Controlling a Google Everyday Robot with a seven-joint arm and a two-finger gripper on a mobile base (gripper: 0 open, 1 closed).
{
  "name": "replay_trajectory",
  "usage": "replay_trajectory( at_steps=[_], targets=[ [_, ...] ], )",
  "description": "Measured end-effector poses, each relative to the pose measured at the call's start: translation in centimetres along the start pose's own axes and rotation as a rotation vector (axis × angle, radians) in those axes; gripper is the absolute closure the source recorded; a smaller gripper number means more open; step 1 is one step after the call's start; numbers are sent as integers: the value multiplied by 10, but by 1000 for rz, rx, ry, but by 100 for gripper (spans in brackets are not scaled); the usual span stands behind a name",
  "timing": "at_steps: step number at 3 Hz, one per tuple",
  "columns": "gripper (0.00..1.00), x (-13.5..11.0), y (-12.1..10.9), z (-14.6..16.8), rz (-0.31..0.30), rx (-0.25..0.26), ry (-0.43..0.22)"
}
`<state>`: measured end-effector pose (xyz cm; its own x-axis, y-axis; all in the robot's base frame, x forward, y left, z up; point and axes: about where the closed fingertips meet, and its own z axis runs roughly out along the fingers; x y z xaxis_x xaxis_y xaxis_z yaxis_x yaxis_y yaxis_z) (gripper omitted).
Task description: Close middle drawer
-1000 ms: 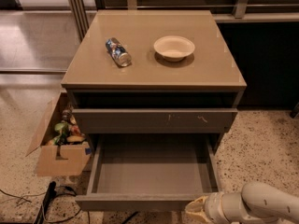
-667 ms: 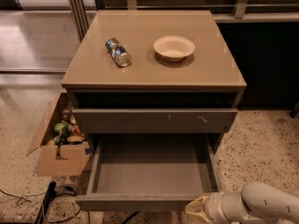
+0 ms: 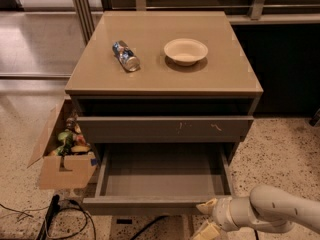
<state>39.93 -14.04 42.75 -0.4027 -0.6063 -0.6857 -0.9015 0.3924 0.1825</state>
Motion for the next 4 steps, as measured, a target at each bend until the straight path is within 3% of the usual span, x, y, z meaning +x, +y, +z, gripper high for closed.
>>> replay_trajectory(
  at_steps=[1, 2, 4],
  targets=[
    [11, -14, -16, 2, -10, 2, -22],
    [35, -57, -61, 9, -60, 12, -84],
    [82, -104, -134, 19, -148, 98, -128]
  ],
)
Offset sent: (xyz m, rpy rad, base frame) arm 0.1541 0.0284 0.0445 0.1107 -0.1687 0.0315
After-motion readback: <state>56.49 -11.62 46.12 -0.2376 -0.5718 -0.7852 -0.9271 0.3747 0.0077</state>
